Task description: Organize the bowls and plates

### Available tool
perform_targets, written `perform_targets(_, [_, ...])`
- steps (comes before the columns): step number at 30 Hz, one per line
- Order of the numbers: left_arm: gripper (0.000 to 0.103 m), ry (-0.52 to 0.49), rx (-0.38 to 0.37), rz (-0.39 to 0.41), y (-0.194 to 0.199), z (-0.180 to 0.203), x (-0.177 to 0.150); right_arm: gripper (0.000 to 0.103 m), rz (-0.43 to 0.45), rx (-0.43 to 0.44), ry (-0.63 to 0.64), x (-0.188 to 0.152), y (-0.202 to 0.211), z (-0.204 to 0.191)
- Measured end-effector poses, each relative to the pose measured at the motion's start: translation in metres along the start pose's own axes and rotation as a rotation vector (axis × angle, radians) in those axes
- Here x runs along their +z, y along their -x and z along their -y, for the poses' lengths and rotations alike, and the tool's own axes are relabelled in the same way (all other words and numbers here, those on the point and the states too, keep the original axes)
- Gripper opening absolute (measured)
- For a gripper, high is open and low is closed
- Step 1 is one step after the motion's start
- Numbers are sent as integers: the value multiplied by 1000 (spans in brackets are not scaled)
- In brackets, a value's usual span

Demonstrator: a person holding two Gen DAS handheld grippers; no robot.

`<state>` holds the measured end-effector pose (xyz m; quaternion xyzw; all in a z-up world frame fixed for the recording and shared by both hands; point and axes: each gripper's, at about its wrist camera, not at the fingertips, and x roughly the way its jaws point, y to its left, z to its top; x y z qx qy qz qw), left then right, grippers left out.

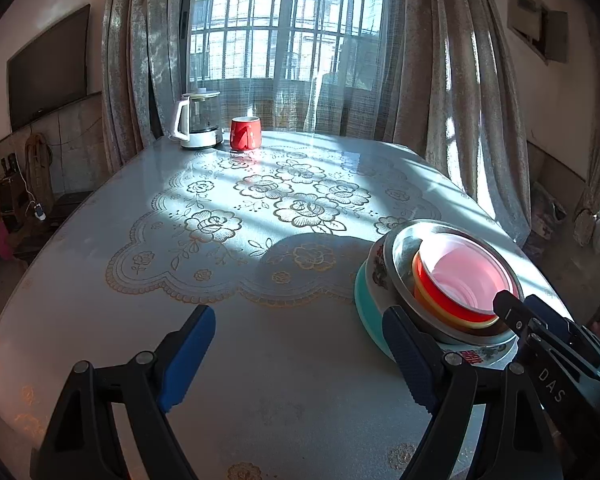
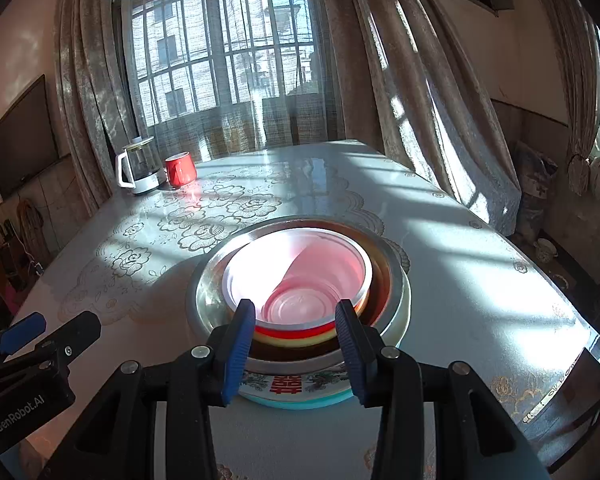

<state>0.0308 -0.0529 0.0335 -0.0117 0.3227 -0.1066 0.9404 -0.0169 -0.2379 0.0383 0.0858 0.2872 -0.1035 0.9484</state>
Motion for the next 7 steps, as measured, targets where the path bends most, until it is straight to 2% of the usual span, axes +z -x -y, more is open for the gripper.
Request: perform_targets(7, [85, -12, -5, 25, 1, 1, 0, 42, 15, 9, -2, 2, 3, 2])
